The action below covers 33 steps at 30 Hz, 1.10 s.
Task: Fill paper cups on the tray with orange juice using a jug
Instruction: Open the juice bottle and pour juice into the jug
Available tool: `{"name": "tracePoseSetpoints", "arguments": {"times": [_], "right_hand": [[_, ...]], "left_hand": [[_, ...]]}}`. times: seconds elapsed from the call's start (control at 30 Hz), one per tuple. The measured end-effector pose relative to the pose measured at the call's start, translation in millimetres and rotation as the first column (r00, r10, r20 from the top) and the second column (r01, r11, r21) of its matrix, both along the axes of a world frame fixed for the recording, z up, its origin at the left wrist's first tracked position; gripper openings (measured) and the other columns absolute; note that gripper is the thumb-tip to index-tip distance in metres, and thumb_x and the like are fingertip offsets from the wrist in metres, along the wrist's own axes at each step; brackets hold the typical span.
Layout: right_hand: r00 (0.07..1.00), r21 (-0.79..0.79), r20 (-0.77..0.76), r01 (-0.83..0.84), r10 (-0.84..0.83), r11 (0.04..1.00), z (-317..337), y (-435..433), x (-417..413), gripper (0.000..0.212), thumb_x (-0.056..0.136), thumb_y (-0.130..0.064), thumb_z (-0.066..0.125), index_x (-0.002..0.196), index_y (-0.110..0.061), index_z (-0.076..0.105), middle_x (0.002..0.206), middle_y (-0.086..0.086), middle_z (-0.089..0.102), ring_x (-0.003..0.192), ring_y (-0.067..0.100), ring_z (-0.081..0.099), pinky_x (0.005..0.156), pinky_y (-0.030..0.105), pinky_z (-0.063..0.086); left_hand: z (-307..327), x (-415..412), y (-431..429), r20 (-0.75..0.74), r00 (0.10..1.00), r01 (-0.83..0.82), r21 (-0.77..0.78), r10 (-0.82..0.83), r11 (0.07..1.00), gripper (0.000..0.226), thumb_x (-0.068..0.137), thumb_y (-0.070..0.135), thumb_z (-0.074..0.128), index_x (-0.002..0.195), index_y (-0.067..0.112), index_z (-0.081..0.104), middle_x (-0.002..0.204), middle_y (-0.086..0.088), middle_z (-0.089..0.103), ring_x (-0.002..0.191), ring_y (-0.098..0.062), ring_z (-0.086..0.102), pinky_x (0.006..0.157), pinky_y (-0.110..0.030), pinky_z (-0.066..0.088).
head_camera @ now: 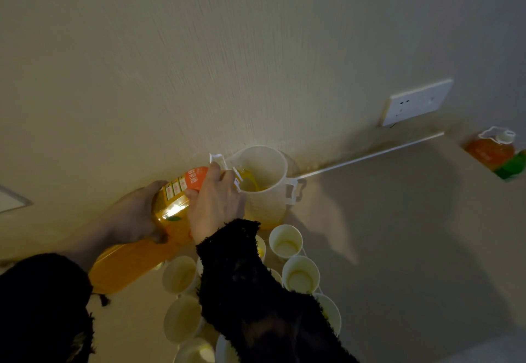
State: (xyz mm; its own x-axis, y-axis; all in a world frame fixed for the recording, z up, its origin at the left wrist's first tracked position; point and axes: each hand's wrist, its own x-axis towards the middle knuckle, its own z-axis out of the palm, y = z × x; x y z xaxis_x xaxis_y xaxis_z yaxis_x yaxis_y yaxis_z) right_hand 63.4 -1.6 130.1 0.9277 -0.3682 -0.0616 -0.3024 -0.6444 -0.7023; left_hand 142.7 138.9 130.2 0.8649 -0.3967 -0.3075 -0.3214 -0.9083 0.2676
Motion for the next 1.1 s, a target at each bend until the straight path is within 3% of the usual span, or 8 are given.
{"name": "tracePoseSetpoints", "arguments": {"times": [0.37, 0.73, 1.1], "right_hand": [[1.0, 0.009, -0.002, 0.0, 0.0, 1.0, 1.3, 0.6, -1.0, 0.063, 0.095, -0.04, 0.052, 0.143, -0.013, 0.023, 0.134, 0.012, 0.039, 0.112, 0.03, 0.053, 0.096, 0.045, 0.04], [1.0, 0.03, -0.005, -0.002, 0.002, 1.0, 1.1, -0.5, -1.7, 0.064, 0.095, -0.039, 0.053, 0.144, -0.014, 0.022, 0.136, 0.012, 0.039, 0.115, 0.03, 0.052, 0.097, 0.045, 0.039], [1.0, 0.021, 0.002, -0.008, 0.008, 1.0, 1.9, -2.0, -2.5, 0.06, 0.095, -0.039, 0.052, 0.142, -0.014, 0.024, 0.134, 0.011, 0.04, 0.113, 0.03, 0.053, 0.096, 0.045, 0.038]], "left_hand": [[2.1, -1.0, 0.9, -0.028, 1.0, -0.006, 0.004, 0.006, 1.0, 0.112, 0.049, 0.013, 0.091, 0.142, 0.021, 0.029, 0.121, -0.004, 0.052, 0.101, -0.02, 0.047, 0.085, -0.032, 0.042], [1.7, -2.3, -0.3, 0.003, 1.0, 0.005, 0.02, -0.005, 1.0, 0.111, 0.046, 0.013, 0.091, 0.14, 0.02, 0.033, 0.113, -0.002, 0.054, 0.097, -0.02, 0.05, 0.076, -0.027, 0.037], [3.2, -4.0, -2.1, -0.013, 1.0, -0.008, 0.001, 0.008, 1.0, 0.108, 0.048, 0.011, 0.09, 0.139, 0.02, 0.034, 0.108, 0.001, 0.051, 0.096, -0.021, 0.05, 0.076, -0.028, 0.039]]}}
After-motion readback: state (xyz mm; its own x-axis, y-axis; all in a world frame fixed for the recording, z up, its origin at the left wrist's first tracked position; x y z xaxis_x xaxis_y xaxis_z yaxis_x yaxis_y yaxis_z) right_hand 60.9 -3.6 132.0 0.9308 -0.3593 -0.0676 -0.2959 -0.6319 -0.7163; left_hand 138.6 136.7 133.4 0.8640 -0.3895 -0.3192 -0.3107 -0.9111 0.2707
